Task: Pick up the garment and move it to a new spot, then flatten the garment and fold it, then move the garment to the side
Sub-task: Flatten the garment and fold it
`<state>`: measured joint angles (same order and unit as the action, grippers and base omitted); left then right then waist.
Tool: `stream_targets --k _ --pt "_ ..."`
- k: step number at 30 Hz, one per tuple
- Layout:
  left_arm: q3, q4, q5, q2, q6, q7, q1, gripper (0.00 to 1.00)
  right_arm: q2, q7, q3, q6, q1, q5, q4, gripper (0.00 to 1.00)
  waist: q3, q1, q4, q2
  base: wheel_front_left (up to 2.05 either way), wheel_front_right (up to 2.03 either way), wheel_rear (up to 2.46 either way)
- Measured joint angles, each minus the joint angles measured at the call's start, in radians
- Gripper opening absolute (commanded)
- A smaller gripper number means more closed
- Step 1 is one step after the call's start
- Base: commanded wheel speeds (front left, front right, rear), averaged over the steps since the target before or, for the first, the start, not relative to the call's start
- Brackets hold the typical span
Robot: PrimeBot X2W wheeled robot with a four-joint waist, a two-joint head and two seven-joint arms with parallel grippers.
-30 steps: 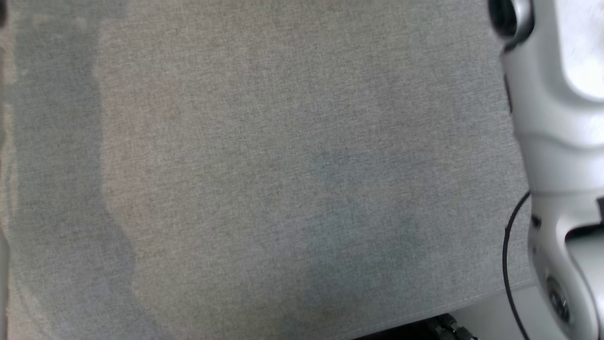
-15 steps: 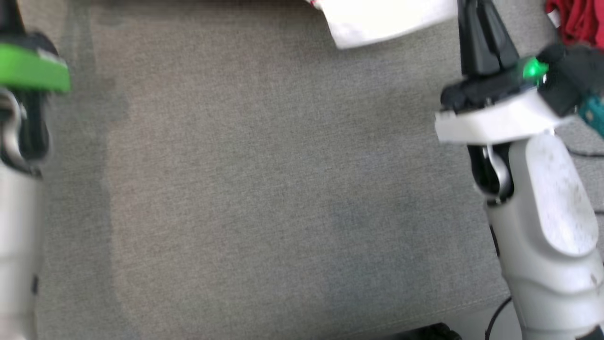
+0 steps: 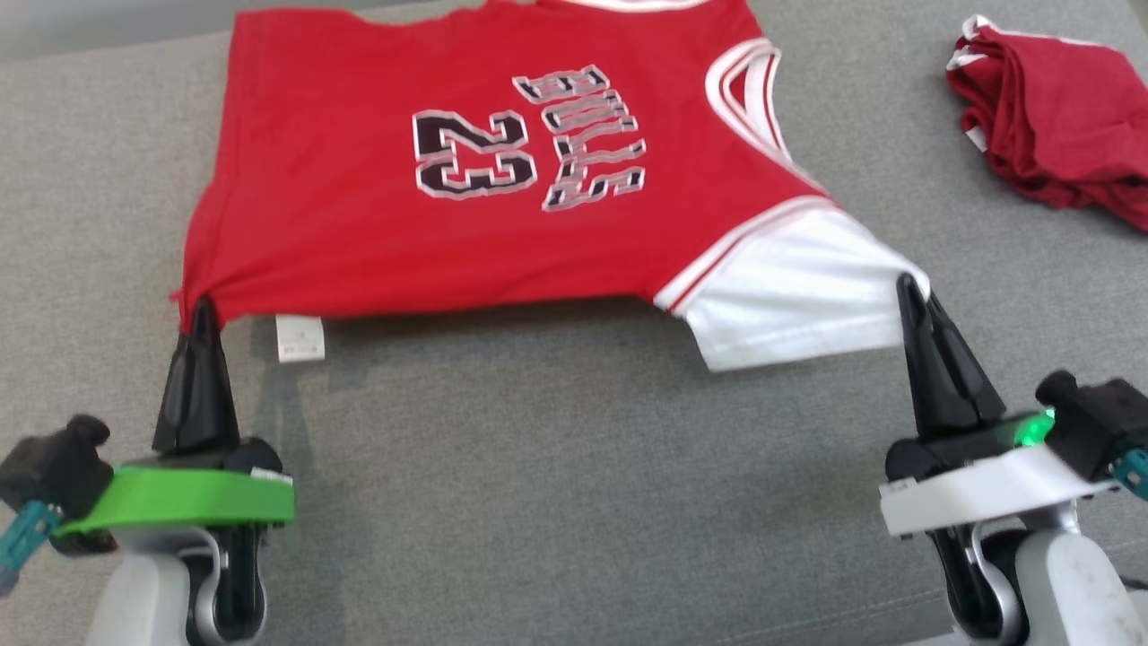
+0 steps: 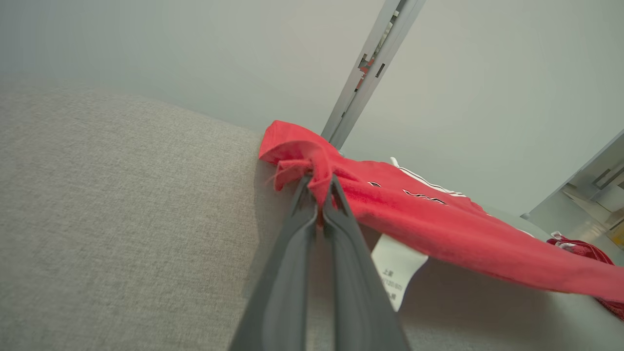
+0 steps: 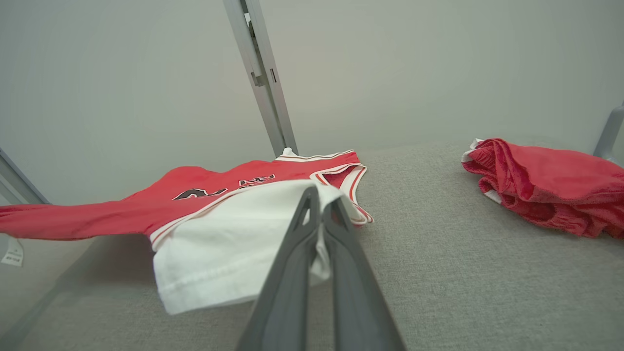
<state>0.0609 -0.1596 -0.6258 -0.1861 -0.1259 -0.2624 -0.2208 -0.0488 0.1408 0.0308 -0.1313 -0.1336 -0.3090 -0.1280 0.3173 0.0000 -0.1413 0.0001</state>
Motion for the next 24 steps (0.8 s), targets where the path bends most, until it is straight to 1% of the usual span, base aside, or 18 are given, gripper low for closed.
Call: stream_targets --k 6,10,12,15,17,24 --pt "-0.017 0.074 -0.020 0.026 0.014 0.001 0.197 0.00 0.000 -0.065 -0.030 0.000 0.193 -0.020 -0.113 0.00 -0.107 0.0000 0.008 -0.0001 0.00 0.00 0.00" --pt "-0.007 0.119 -0.036 0.040 0.031 0.024 0.288 0.00 0.000 -0.088 -0.053 0.000 0.286 -0.044 -0.167 0.00 -0.163 -0.0001 0.012 0.0000 0.00 0.00 0.00" --pt "0.003 0.131 -0.038 0.045 0.039 0.036 0.326 0.00 0.000 -0.094 -0.059 0.000 0.310 -0.042 -0.173 0.00 -0.183 -0.0001 0.014 0.0000 0.00 0.00 0.00" --pt "0.018 0.127 -0.042 0.054 0.047 0.051 0.348 0.00 0.000 -0.098 -0.053 0.000 0.319 -0.038 -0.154 0.00 -0.203 -0.0001 0.017 0.0000 0.00 0.00 0.00" --pt "0.022 0.111 -0.066 0.069 0.047 0.061 0.349 0.00 0.000 -0.104 -0.046 0.000 0.318 -0.032 -0.129 0.00 -0.207 -0.0001 0.023 0.0000 0.00 0.00 0.00" --pt "0.043 0.015 -0.096 0.078 0.039 0.087 0.323 0.00 0.000 -0.100 -0.026 0.000 0.260 -0.031 -0.003 0.00 -0.202 -0.0001 0.041 0.0000 0.00 0.00 0.00"
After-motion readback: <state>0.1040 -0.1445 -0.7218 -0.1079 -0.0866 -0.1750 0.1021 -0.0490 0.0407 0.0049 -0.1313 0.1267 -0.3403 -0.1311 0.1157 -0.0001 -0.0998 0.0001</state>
